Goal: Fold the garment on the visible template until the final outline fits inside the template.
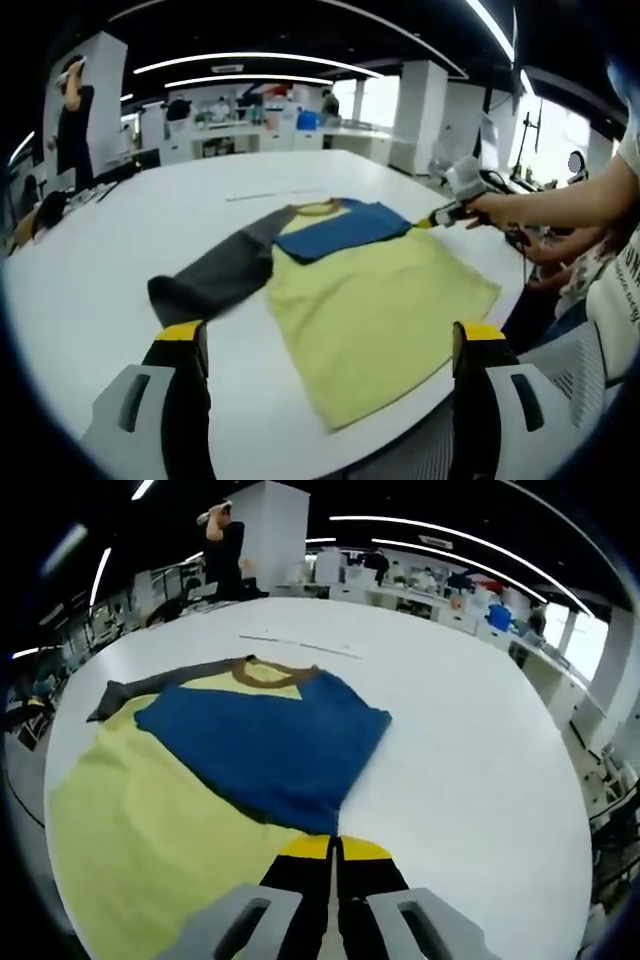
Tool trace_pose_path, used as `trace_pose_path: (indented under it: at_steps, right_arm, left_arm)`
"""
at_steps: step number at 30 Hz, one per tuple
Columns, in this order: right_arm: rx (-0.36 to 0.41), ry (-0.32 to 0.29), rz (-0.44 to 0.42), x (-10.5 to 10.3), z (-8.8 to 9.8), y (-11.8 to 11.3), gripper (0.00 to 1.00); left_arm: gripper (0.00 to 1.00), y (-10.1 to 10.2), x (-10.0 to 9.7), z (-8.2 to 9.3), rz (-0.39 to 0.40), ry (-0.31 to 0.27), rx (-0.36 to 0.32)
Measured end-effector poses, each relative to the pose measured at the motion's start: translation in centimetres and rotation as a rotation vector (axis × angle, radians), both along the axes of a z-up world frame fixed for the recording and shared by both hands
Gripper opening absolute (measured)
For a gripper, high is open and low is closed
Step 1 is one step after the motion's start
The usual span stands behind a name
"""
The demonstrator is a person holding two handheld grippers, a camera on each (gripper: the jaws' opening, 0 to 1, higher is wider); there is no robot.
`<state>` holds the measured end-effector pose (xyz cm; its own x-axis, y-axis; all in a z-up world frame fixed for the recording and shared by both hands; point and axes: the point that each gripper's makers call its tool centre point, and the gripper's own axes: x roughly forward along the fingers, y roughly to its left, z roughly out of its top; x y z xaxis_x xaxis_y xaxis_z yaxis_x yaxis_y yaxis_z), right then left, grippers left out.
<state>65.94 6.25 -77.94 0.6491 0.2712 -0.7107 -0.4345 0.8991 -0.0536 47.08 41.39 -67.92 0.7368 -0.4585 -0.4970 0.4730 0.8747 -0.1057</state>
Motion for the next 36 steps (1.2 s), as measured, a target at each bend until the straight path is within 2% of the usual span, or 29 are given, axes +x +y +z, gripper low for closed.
trace_pose_path:
  at_steps: [19,36]
  right_arm:
    - [0.002,0.036,-0.049,-0.7,-0.3,-2.1,0.0]
    - [0.014,0.039,-0.063,-1.1,0.1,-2.9,0.0]
  left_arm:
    - [0.99,0.6,0.4,-0.1,0.009,0.0,0.011]
    - [0.99,0.9,0.5,-0.1,0.013,-0.001,0.017]
